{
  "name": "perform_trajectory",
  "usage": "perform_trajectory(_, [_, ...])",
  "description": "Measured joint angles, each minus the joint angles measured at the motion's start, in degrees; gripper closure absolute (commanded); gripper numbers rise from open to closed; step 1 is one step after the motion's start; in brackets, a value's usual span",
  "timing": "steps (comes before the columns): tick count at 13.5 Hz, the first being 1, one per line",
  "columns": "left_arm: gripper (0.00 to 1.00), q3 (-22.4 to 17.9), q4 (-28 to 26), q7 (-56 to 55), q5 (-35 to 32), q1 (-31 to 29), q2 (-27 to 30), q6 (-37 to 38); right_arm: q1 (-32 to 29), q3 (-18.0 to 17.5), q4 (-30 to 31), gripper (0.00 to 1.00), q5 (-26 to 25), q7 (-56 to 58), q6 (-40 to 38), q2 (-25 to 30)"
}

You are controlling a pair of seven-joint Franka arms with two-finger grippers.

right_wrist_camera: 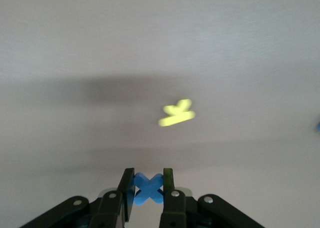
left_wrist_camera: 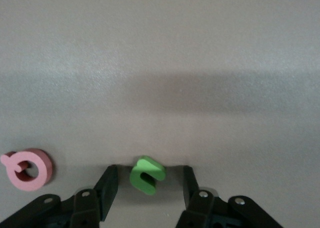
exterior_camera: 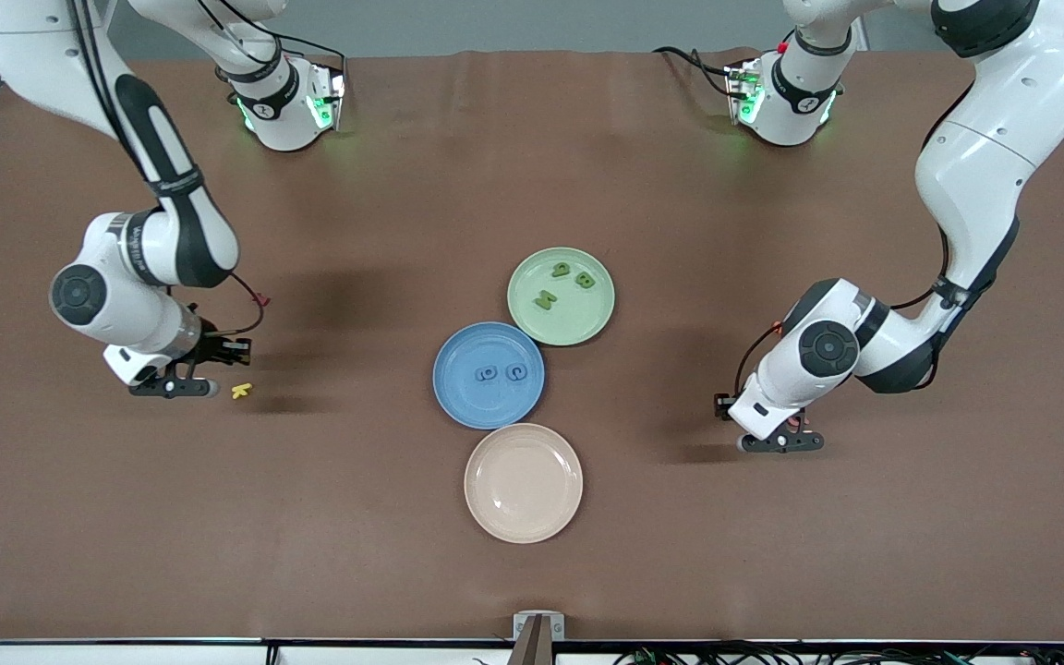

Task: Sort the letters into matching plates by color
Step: 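Carry the green u to the green plate while the right carries x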

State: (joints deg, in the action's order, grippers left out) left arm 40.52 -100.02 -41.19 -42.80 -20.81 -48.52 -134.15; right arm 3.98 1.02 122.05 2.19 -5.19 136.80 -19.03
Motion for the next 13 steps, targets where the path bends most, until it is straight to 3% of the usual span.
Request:
perform_trajectory(3, [0.54,-0.3,0.0,0.4,0.0,0.0,0.0,-0.6,9.5,-0.4,-0.9,1.00,0.0,-17.1,-1.0,0.6])
perform_trajectory(8, [0.71,-0.3,0.2,0.4,0.0,0.0,0.1,-0.8,23.1,-0.5,-8.3,1.00,0.0,-42.3,-3.8,0.1])
perform_trajectory(11, [0.82,-0.3,0.2,0.4,0.0,0.0,0.2,-1.1,28.3,-0.4,-13.1,1.00,0.0,-52.8,-3.7,-3.6])
perform_trajectory(13, [0.83,-0.3,0.2,0.4,0.0,0.0,0.2,-1.2,30.9,-0.4,-17.4,1.00,0.0,-58.9,-3.6,-7.6])
